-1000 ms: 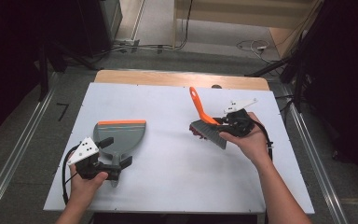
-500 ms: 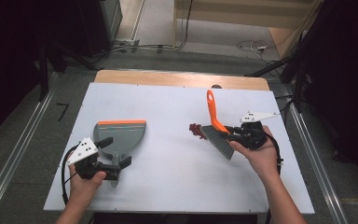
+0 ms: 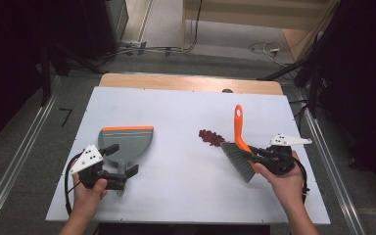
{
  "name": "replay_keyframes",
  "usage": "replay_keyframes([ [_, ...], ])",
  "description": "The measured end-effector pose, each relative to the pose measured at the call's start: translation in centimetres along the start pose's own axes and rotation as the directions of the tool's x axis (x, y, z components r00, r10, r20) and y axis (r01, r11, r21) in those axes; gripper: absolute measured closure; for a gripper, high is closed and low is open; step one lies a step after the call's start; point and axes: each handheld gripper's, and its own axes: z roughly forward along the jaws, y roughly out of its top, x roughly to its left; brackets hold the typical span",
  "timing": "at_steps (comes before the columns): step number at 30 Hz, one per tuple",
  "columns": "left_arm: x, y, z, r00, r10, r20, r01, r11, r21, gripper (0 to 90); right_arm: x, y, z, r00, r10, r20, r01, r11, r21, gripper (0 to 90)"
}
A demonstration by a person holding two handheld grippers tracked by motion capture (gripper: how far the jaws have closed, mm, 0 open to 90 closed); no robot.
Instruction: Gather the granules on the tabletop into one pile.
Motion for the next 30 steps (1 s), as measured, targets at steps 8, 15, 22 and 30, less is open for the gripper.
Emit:
replay_keyframes([
  [8, 0.0, -0.1, 0.0, 1.0000, 0.005, 0.005, -0.005, 1.0000, 0.000, 0.0, -0.7, -1.8, -2.0, 0.9971, 0.076, 0.009, -0.076, 0.997, -0.025, 68.5],
  [15, 0.1, -0.2, -0.2, 1.0000, 0.005, 0.002, -0.005, 1.0000, -0.005, 0.0, -1.7, -3.3, -3.3, 0.9910, 0.133, 0.013, -0.133, 0.991, -0.029, 68.6],
  [22, 0.2, -0.2, -0.4, 1.0000, 0.008, 0.005, -0.008, 0.9998, -0.020, 0.0, -3.0, -4.8, -4.5, 0.9804, 0.194, 0.037, -0.192, 0.980, -0.043, 68.6],
  [30, 0.2, -0.2, -0.4, 0.9999, 0.010, 0.003, -0.010, 0.9996, -0.026, 0.0, -3.8, -5.3, -4.6, 0.9738, 0.224, 0.038, -0.222, 0.974, -0.048, 68.6],
])
